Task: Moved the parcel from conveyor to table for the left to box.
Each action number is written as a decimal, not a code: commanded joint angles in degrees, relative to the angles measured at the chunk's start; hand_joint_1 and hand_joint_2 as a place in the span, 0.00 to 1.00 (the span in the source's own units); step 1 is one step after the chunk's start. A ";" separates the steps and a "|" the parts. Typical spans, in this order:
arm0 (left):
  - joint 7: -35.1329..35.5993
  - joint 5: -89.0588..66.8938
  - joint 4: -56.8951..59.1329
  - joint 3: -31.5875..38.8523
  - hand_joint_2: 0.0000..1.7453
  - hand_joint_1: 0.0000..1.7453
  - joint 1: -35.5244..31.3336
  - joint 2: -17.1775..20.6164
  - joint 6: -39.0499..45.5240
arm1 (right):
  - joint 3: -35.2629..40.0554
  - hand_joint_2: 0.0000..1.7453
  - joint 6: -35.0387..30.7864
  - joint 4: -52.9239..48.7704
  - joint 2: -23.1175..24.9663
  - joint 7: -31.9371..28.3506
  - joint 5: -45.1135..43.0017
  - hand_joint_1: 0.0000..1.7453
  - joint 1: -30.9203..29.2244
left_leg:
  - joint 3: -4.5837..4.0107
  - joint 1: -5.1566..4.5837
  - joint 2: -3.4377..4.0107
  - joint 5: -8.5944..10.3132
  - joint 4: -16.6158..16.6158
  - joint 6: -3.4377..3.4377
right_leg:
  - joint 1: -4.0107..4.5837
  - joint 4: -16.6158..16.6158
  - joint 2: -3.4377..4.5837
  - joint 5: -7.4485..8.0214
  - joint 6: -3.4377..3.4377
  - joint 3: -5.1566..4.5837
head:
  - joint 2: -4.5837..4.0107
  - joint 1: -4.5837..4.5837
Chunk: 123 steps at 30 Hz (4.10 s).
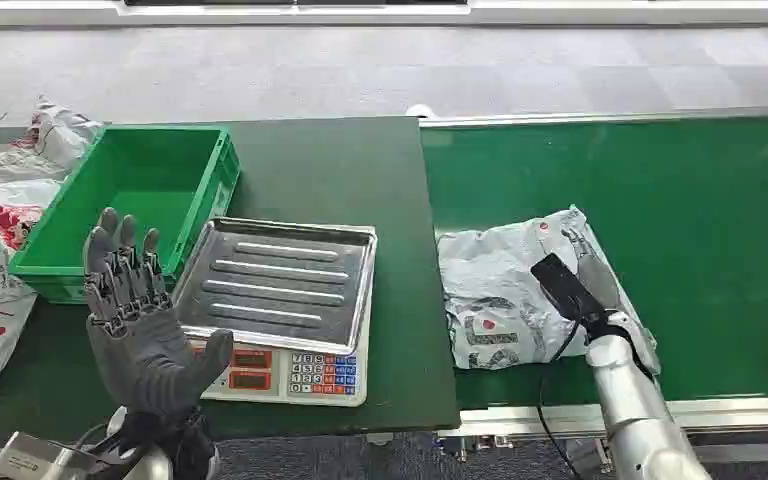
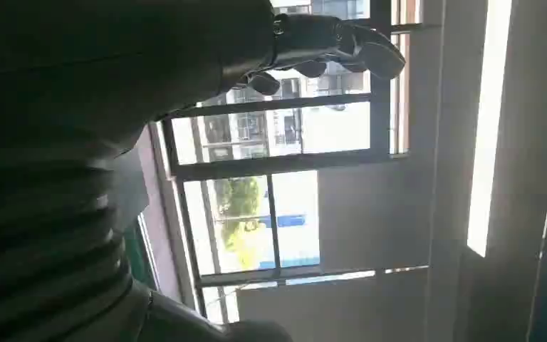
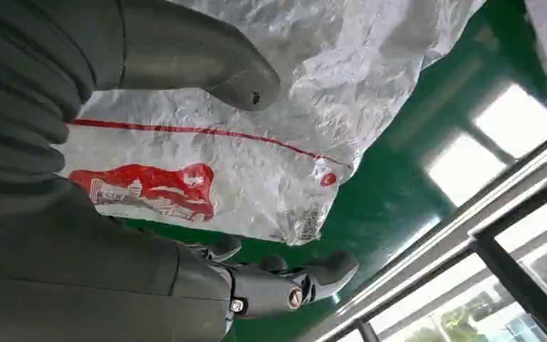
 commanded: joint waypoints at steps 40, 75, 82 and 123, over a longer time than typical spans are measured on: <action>0.17 2.72 9.27 -3.09 1.00 0.00 -5.91 3.61 0.05 | -0.23 1.00 7.01 13.48 0.39 15.90 5.25 0.00 -1.41 | 0.05 -0.02 -0.03 0.08 -0.12 -0.09 | -0.03 -0.10 0.09 0.08 0.07 -0.02 | 0.00 0.00; 0.17 4.15 5.22 -5.28 1.00 0.00 -3.03 6.93 8.79 | 6.71 1.00 -3.46 2.76 4.90 2.39 -3.82 1.00 0.65 | 0.10 -0.03 0.48 0.00 -0.06 -0.08 | -0.04 0.04 0.51 0.06 0.04 -0.15 | 0.00 0.00; 0.17 4.44 7.35 -6.34 1.00 0.00 -4.14 5.79 8.39 | 1.27 1.00 -28.08 -25.25 8.39 -0.95 -11.75 1.00 9.66 | 0.02 -0.04 0.21 0.06 -0.11 -0.11 | -0.05 -0.01 0.32 0.06 0.07 -0.18 | 0.00 0.00; 0.17 4.71 8.18 -6.91 1.00 0.00 -4.40 5.34 6.21 | 43.12 1.00 2.83 -25.59 9.82 -1.09 -12.26 1.00 2.60 | -0.13 -0.01 0.12 0.34 -0.29 -0.25 | -0.04 -0.10 0.35 0.28 0.00 -0.29 | 0.00 0.00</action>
